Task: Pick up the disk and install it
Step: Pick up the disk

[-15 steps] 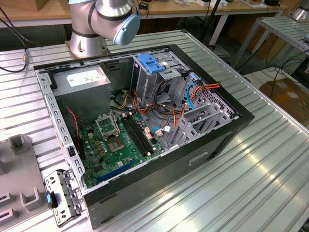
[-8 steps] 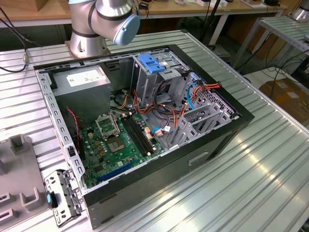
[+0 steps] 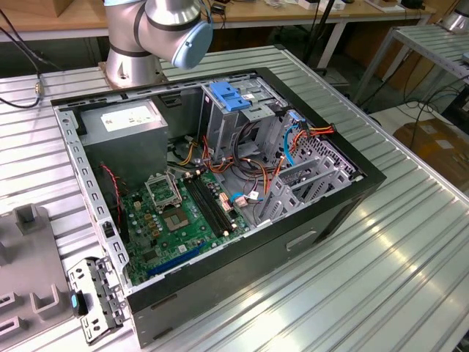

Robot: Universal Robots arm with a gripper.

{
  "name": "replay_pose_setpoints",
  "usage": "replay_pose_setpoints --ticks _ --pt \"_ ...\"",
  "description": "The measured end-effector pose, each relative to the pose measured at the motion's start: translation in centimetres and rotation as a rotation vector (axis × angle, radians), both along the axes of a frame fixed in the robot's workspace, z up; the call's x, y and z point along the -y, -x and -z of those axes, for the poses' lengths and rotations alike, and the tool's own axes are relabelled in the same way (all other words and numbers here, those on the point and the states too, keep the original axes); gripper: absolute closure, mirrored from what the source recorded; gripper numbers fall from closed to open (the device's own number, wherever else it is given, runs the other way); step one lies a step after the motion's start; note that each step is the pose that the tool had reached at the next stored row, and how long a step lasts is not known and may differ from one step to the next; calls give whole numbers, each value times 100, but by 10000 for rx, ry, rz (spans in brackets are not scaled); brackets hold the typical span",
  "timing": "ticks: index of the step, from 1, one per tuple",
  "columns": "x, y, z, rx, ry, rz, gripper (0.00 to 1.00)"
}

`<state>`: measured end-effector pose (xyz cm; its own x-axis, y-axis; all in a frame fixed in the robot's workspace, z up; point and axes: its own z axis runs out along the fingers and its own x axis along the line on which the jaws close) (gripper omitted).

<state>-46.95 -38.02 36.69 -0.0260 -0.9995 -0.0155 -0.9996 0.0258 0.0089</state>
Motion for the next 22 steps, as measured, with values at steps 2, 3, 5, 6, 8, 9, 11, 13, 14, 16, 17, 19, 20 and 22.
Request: replay_pose_setpoints --ticks 2,3,5,6,8,9,11,13,14,16,17,19,20,22 --pt "0 0 -37 -1 0 0 63" --pt "0 0 -51 0 0 0 63" --pt "0 0 -104 0 0 0 63" --pt "0 0 -119 0 0 0 63" --pt "0 0 -147 0 -1 0 63" --pt "0 0 -161 1 -1 0 63" --pt "0 0 -194 0 0 0 63" --pt "0 0 -230 0 0 0 63" --pt "0 -1 -259 0 0 0 63" --pt "0 -1 -338 0 0 0 63" --pt "0 -1 -365 0 0 0 63" --pt "0 -1 -402 0 0 0 63" --pt "0 -1 -420 1 0 0 63" --pt "0 -2 -458 0 0 -1 63"
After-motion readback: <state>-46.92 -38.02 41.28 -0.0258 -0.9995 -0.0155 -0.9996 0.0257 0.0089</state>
